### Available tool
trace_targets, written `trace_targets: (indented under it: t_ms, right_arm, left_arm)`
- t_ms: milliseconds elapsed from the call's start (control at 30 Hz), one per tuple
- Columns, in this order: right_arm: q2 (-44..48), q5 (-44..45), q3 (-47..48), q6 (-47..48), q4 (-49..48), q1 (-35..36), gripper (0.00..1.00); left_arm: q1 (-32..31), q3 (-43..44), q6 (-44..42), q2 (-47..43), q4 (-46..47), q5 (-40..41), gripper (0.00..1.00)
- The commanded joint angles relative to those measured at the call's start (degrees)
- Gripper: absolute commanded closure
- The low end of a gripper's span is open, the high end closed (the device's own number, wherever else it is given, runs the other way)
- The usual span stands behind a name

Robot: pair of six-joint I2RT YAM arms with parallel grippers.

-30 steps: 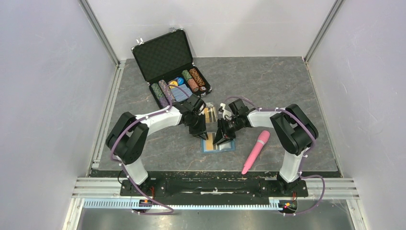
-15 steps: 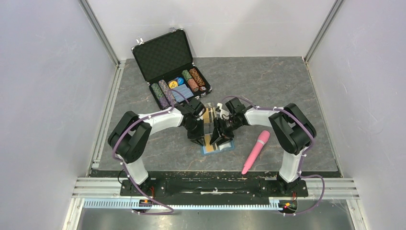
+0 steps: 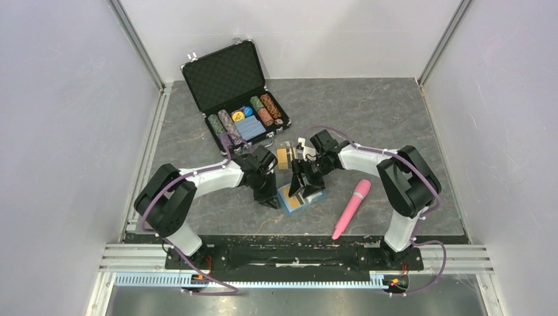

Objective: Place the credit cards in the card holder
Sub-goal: Insert the credit card into the card holder.

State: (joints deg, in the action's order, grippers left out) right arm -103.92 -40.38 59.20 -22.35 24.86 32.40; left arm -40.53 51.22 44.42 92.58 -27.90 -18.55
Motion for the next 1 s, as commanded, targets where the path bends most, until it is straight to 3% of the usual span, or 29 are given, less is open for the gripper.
trace_targets:
  t_ms: [0, 100, 167, 200, 367, 467, 667, 833, 967]
  right_arm:
    - [3.9, 1.3, -3.4, -2.7, -5.4, 0.0, 0.27]
    - [3.8, -0.6, -5.3, -3.9, -7.7, 0.3, 0.37]
    - [3.0, -1.6, -6.3, -4.2, -8.5, 0.5, 0.6]
    - [2.7, -2.3, -6.6, -4.4, -9.1, 0.5, 0.66]
    - [1.7, -3.3, -6.6, -6.4, -11.6, 0.8, 0.81]
    - [1.8, -3.4, -6.3, -7.0, -12.0, 1.1, 0.79]
    - [4.6, -1.5, -5.6, -6.0, -9.6, 1.2, 0.65]
    - [6.1, 1.5, -2.7, -2.2, -4.2, 1.2, 0.6]
    - [5.6, 5.6, 0.0, 3.0, 1.1, 1.1, 0.65]
  left_arm:
    - [-0.1, 0.2, 2.7, -0.1, 1.4, 1.2, 0.79]
    - [-0.1, 2.2, 1.6, 0.0, -1.9, 4.5, 0.82]
    - [-0.1, 3.8, 0.2, 1.2, -3.6, 5.9, 0.91]
    - [-0.1, 4.6, -0.6, 2.1, -4.3, 6.7, 0.95]
    - [-0.1, 10.8, -5.3, 9.1, -7.6, 8.0, 0.98]
    - [-0.1, 14.3, -6.4, 11.4, -8.2, 7.4, 0.98]
    - [-0.1, 17.2, -8.6, 10.3, -12.4, 11.2, 0.95]
    - [-0.1, 15.1, -7.4, 5.8, -10.9, 9.7, 0.75]
    - [-0.1, 12.8, -5.2, 3.9, -6.6, 5.1, 0.62]
